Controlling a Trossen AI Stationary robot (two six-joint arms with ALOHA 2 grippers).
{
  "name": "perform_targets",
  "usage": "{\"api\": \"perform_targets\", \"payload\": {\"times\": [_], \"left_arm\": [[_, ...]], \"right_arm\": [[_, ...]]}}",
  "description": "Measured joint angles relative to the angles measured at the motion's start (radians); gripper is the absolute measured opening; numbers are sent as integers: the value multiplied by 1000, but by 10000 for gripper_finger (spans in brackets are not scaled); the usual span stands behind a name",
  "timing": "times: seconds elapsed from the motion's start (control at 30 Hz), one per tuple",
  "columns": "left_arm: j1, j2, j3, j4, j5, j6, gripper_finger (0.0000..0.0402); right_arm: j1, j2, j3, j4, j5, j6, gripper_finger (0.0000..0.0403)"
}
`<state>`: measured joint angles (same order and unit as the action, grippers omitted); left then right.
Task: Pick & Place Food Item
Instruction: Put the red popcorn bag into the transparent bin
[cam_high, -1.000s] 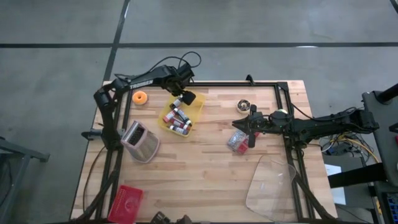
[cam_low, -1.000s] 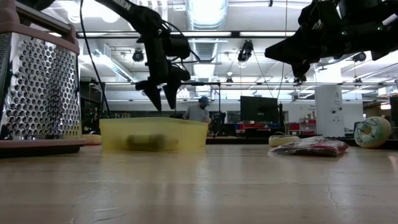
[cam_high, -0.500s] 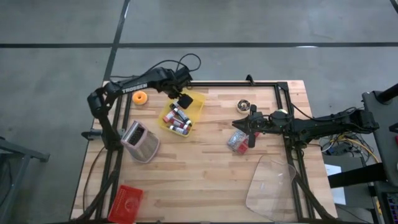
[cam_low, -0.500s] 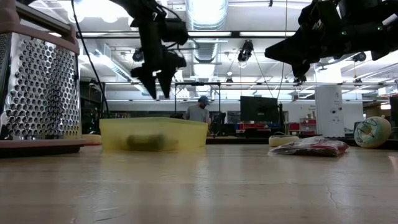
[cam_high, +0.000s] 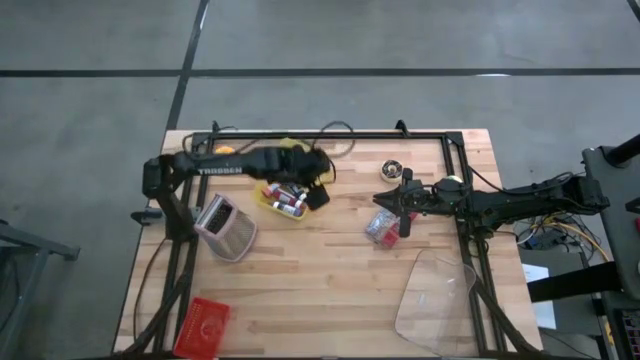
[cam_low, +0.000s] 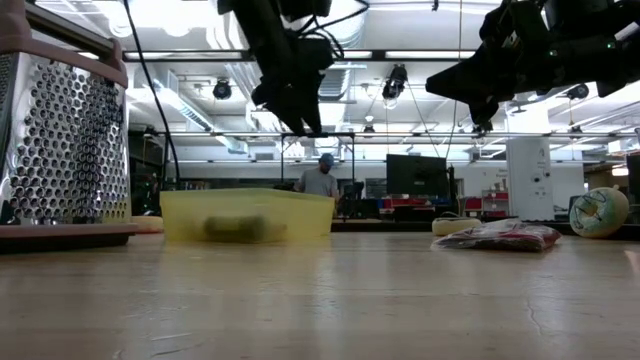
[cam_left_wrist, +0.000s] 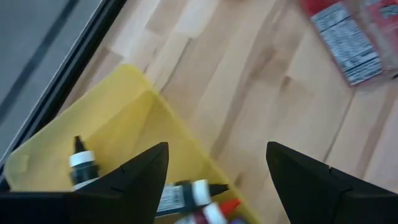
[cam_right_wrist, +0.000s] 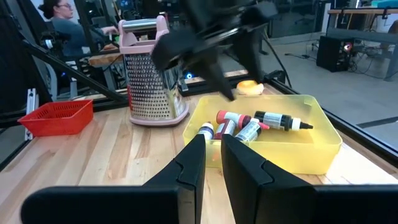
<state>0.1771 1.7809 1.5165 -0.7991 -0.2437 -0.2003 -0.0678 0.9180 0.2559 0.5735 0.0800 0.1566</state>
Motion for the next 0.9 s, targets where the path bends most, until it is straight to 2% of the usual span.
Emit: {"api": "perform_targets", "payload": {"times": [0.23, 0.4, 0.53, 0.63, 0.73, 0.9], "left_arm": [[-175, 0, -139, 230, -190, -104, 277], [-283, 0, -319, 592, -321, -32, 277], [-318, 0, -498, 1002, -318, 103, 278], [-317, 0, -588, 1246, -259, 226, 277], [-307, 0, -606, 1303, -197, 268, 278], [-300, 13, -590, 1237, -171, 294, 276]], "right_arm": [[0, 0, 0, 0, 0, 0, 47], [0, 0, 0, 0, 0, 0, 47], [0, 0, 0, 0, 0, 0, 47], [0, 0, 0, 0, 0, 0, 47], [0, 0, 0, 0, 0, 0, 47], [0, 0, 0, 0, 0, 0, 47]]}}
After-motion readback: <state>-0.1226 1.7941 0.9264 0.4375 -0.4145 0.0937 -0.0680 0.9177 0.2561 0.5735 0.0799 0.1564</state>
